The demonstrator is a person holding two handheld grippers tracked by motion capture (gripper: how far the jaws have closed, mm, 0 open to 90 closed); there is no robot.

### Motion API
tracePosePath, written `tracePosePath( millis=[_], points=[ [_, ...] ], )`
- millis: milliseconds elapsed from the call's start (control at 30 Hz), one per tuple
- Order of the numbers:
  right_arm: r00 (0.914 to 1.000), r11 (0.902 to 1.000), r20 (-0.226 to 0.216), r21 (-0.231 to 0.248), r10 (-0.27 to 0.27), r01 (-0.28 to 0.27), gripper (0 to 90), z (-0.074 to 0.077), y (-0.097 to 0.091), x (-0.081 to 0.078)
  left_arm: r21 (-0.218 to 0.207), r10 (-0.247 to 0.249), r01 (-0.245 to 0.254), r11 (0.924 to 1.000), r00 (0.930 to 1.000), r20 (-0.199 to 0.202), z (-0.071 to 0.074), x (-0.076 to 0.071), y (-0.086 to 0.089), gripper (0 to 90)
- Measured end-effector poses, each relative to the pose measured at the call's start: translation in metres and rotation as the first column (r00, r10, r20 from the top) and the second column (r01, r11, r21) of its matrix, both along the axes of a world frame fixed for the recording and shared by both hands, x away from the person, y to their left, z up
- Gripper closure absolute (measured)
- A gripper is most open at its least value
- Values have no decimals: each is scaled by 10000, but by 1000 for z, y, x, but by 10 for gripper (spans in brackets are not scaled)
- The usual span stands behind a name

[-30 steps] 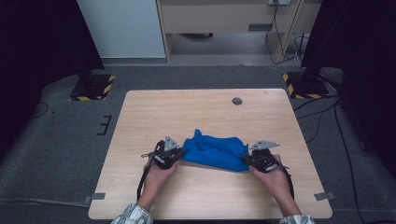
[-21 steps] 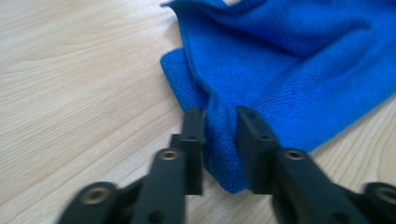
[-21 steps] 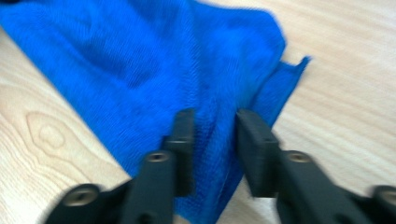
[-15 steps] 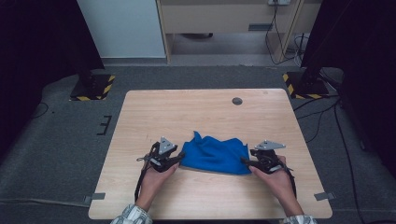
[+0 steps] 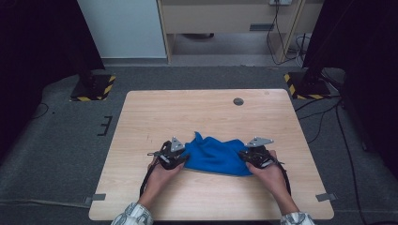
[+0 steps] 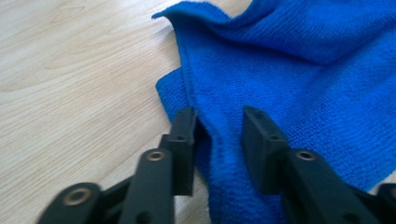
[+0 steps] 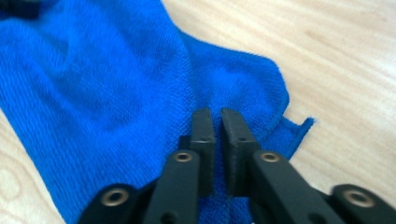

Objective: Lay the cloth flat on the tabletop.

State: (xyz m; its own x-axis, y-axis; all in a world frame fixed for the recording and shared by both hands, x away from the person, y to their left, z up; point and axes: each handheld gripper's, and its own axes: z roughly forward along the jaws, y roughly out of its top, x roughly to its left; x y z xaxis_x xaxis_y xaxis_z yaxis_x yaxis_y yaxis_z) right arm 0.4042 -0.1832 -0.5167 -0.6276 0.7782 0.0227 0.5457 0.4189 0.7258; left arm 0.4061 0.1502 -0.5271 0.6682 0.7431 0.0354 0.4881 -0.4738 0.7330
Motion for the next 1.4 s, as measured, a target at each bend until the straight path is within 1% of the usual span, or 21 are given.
tracePosePath(
  millis=[67,133,200,267,367,533,600,700,733,767,800,867,900,933,967,1067,1133,1200,1267,1367,1400],
  points=[
    [9999,9999,-87,-131,90,-91,873,-1,-1,-1,-36,41,-41,10000,10000,13,2,0,1,744],
    [9999,9998,-136,-150,93,-95,876,-2,-2,-3,252,-39,37,9997,10000,74,4,-2,-1,791],
    [9998,10000,-210,-60,-16,15,877,-2,-4,-4,322,-64,61,9995,9999,119,7,-3,-1,820],
    [9996,10000,-266,6,-53,54,878,-1,-7,-5,331,-67,63,9994,9999,139,8,-4,-1,828],
    [9995,9999,-280,-94,-146,144,878,0,-12,-7,369,-84,80,9993,9999,130,11,-9,3,829],
    [9988,9995,-382,29,-301,302,879,1,-18,-10,368,-93,92,9993,10000,21,14,-18,7,823],
    [9985,9991,-409,218,-351,360,877,4,-20,-14,314,-86,88,9995,9999,-63,16,-24,10,824],
    [9983,9995,-574,265,-139,155,865,4,-17,-18,555,-171,180,9983,9997,-162,13,-32,10,823],
    [9983,9995,-574,265,-139,155,865,4,-17,-18,555,-171,180,9983,9997,-162,13,-32,10,821],
    [9986,9997,-521,215,-51,63,850,3,-15,-19,668,-189,204,9976,9996,-222,13,-35,11,821],
    [9991,9994,-417,349,-71,86,744,3,-14,-19,675,-184,198,9975,9996,-220,13,-38,12,815],
    [9994,9984,-278,523,-183,197,687,5,-15,-18,534,-123,136,9985,9996,-240,15,-44,17,814],
    [9994,9970,-149,705,-297,307,641,7,-16,-17,482,-119,132,9987,9996,-267,15,-45,19,814],
    [9994,9970,-149,705,-297,307,641,7,-16,-17,482,-119,132,9987,9996,-267,15,-45,19,812],
    [9983,9947,172,875,-563,546,590,9,-19,-11,375,-67,79,9993,9995,-321,15,-46,21,812],
    [9966,9934,393,912,-727,689,568,10,-18,-1,369,-33,45,9993,9994,-341,14,-44,21,806],
    [9956,9902,528,1206,-768,700,561,12,-15,8,419,-4,18,9991,9995,-323,13,-42,21,803],
    [9937,9886,716,1299,-859,761,553,15,-15,16,421,54,-39,9991,9994,-355,12,-42,22,800],
    [9920,9846,754,1502,-1015,894,555,17,-14,22,441,94,-78,9990,9993,-367,11,-41,22,796],
    [9913,9854,787,1423,-1052,933,561,17,-13,26,415,104,-89,9991,9993,-365,10,-42,23,787],
    [9945,9904,562,1114,-885,818,561,12,-10,27,417,104,-88,9991,9993,-370,11,-43,22,786]
  ],
)
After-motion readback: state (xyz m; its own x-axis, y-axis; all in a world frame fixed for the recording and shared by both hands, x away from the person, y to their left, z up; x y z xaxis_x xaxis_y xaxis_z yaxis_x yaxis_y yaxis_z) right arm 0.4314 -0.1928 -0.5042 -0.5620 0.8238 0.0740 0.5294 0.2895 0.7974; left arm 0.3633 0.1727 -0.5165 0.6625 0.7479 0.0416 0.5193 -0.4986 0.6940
